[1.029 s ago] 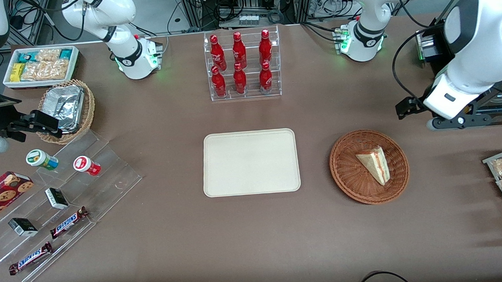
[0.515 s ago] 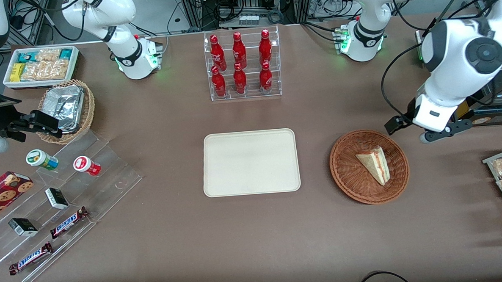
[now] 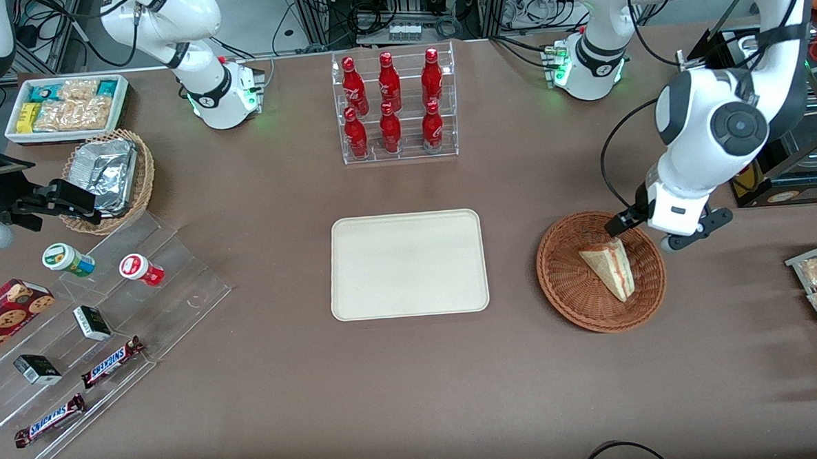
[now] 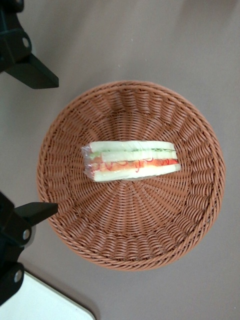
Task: Place sandwich from basket to tray
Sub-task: 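Move the open left gripper over the wrapped sandwich in the basket, then lower the left gripper and close it on the sandwich's crust edge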
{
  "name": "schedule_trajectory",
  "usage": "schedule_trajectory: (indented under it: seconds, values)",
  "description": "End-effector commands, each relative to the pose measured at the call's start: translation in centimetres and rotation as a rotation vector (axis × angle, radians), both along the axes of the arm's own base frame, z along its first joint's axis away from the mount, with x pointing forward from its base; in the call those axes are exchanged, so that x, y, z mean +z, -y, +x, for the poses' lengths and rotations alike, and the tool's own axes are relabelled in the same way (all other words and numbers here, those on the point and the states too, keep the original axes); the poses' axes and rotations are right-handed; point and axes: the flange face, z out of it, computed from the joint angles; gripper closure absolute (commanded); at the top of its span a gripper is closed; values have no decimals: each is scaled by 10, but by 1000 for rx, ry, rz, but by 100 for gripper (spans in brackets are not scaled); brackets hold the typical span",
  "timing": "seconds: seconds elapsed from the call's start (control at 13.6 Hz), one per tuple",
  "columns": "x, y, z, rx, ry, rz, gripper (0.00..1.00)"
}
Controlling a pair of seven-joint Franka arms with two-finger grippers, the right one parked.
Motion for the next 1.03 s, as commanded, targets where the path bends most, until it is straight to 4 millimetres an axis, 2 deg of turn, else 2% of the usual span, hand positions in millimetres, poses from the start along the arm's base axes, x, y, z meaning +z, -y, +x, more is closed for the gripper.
schedule_trajectory:
  seconds: [0.0, 0.44, 0.59, 0.74, 0.96]
  values:
    - [-22, 1, 9, 24, 17, 3, 0]
    - [-79, -1, 21, 30, 59, -21, 2]
    - [-89, -3, 21, 19, 58, -11, 7]
    - [-95, -6, 17, 23, 46, -8, 26]
    - [-98, -10, 13, 26, 37, -5, 77]
